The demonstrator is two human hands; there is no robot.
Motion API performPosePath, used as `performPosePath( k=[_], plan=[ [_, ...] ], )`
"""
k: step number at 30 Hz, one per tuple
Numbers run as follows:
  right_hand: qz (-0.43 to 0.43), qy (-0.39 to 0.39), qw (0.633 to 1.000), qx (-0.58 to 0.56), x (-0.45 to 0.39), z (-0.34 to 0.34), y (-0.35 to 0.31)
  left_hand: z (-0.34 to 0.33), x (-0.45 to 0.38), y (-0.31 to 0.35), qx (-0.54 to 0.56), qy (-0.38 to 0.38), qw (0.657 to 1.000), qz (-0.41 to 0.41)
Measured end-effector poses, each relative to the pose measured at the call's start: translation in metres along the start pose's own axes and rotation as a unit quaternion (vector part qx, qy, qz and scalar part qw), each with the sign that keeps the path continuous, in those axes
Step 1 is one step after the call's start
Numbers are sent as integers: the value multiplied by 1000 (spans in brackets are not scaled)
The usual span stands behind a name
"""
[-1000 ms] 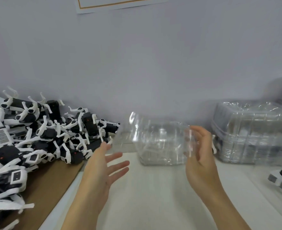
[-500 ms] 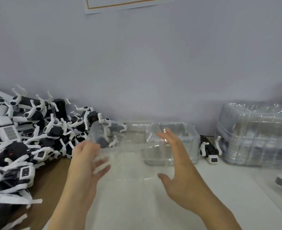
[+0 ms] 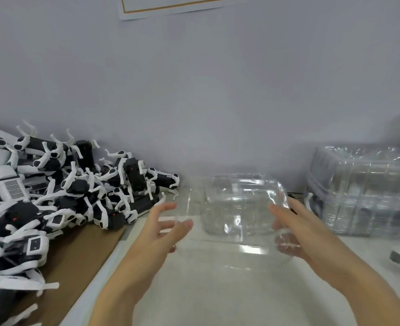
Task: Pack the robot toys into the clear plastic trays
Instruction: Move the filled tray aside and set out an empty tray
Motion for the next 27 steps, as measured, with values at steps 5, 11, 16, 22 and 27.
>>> performPosePath(
  k=[5, 11, 16, 22, 27],
  plan=[
    [-97, -7, 993, 64, 8, 26, 3, -1, -5, -7, -22, 62, 996, 53],
    [-142, -6, 973, 180, 6, 31, 20, 10, -17, -5, -32, 235, 967, 93],
    [-104, 30, 968, 225, 1, 34, 22, 34, -57, 3, -311, 217, 925, 19],
    [-18, 57, 957, 286, -9, 37, 24, 77, -110, -10, -703, 72, 706, 47],
    [1, 68, 957, 281, -15, 39, 28, 106, -130, -34, -816, -112, 564, 67]
  ],
)
Point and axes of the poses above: each hand's wrist, its own x-axis away from the middle knuckle, its own z-axis out of the back of the hand, y = z × x, the point moved 4 cm from there along -x, towards the middle knuckle, and after that the axes turned 12 degrees about -x, right-handed, at the moved point
